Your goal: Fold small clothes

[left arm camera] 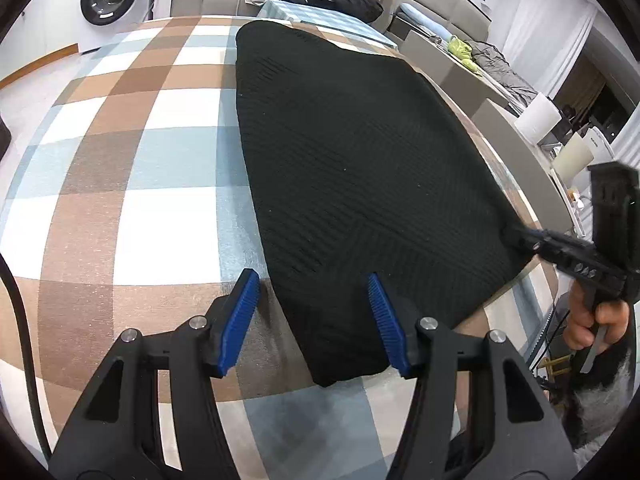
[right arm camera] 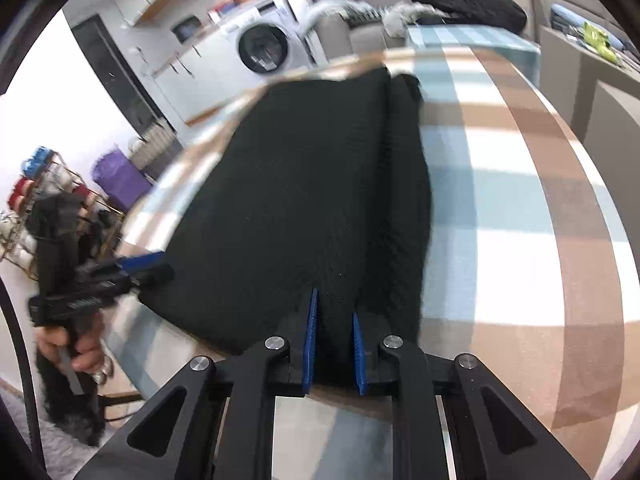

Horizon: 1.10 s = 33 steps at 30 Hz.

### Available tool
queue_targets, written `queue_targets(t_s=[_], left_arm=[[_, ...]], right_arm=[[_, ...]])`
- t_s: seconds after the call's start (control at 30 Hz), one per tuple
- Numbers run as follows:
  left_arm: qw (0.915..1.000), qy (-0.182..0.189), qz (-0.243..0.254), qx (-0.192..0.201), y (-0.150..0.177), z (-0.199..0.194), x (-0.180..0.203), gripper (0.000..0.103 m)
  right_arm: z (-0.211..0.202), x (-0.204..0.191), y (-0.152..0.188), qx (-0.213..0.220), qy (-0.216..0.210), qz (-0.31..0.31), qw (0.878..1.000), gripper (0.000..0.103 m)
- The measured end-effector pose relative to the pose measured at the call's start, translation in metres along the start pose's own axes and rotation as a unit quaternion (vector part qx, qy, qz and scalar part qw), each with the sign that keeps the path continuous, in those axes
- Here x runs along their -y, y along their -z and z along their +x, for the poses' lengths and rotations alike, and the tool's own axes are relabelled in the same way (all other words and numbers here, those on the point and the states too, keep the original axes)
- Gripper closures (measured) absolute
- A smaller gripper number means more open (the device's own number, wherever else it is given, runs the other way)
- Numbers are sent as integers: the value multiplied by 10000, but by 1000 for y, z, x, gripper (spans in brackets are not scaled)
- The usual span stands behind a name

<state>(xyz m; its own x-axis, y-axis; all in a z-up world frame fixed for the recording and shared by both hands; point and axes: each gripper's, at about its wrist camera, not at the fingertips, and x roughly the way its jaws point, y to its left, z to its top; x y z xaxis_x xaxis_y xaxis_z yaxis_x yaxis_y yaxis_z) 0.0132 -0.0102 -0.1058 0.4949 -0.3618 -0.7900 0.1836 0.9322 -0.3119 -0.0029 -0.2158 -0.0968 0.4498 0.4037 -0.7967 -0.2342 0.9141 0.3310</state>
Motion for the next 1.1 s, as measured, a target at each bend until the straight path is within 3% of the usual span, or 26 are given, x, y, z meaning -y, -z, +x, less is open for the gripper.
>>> queue_targets(t_s=[0.07, 0.1, 0.13, 0.2, 0.37, 0.5, 0.6, 1.1], left_arm=[[10000, -24, 26, -10, -2, 2, 0, 49], [10000, -23, 24, -10, -2, 2, 0, 49], [10000, -23, 7, -11, -3, 3, -1, 49], [10000, -38, -1, 0, -5, 4, -1, 49], [9999, -104, 29, 55, -13, 10, 1, 49], [9996, -273, 84, 81, -21, 17, 3, 73], [9997, -233, 20, 94, -25, 20, -1, 80], [9967, -730, -74, 360, -80, 39, -34, 81]], right_arm=[[-4, -2, -1, 8, 46, -55, 10000, 83], [-10, -3, -3, 93, 61, -68, 9999, 75], [-14, -2, -3, 192, 98, -61, 9997, 61], [-18, 6, -8, 346, 189, 83, 9992, 52], [0, 28, -14, 260, 56, 681, 9973, 52], [12, 22, -18, 332, 53, 607, 9976, 53], [16, 18, -21, 329, -35, 584, 9977, 76], [59, -8, -71, 375, 359, 397, 9979, 80]])
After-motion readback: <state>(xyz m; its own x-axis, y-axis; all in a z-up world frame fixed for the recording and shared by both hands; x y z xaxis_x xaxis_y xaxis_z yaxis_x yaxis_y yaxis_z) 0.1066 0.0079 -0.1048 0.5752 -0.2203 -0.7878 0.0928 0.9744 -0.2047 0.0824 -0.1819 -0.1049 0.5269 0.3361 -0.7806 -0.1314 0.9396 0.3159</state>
